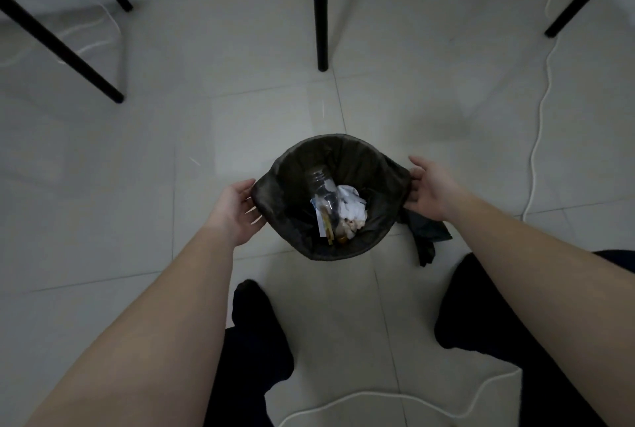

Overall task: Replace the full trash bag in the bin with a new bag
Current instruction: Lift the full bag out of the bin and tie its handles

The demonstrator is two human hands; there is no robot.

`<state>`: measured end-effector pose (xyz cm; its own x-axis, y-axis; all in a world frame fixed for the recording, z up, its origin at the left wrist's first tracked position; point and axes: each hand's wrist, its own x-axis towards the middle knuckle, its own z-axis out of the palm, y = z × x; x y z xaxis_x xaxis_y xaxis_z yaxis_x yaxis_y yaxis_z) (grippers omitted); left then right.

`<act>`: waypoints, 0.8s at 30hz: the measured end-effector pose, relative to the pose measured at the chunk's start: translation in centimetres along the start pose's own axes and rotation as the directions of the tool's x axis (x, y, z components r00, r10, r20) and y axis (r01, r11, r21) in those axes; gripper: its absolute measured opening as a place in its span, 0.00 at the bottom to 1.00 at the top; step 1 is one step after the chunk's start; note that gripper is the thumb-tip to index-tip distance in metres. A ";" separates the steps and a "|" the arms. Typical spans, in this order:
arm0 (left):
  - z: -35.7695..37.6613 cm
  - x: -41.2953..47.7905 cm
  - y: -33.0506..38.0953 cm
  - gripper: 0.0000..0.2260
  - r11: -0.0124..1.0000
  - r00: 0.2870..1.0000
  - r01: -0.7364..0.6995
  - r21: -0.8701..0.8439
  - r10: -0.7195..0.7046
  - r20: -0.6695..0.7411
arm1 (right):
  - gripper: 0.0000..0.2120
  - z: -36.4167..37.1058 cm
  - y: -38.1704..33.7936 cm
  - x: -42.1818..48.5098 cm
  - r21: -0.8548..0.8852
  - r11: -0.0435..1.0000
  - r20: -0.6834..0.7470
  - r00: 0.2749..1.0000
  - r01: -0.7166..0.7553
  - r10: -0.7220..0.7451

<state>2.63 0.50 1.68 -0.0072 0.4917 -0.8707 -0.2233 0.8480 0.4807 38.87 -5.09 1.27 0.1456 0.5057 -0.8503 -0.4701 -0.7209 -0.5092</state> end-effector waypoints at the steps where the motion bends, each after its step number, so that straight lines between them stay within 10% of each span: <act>1: 0.1 -0.6 0.3 0.06 1.000 1.000 -0.012 0.029 0.012 0.011 | 0.18 0.1 -0.3 -0.5 -0.025 1.000 0.005 1.000 0.008 -0.008; 16: 0.7 -6.5 2.4 0.09 0.875 0.962 -0.269 0.402 0.221 0.162 | 0.15 -0.3 -3.8 -7.1 -0.451 0.883 0.178 0.983 0.127 -0.051; 24: -0.7 -4.6 1.2 0.27 0.781 0.984 -0.135 0.609 0.176 -0.007 | 0.18 -0.1 -2.4 -4.5 -0.580 0.811 -0.057 0.989 0.077 -0.135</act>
<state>1.67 -0.90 6.20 -0.0536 0.6320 -0.7731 0.4203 0.7165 0.5567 39.42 -5.68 6.28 0.2567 0.5706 -0.7801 0.1346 -0.8203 -0.5558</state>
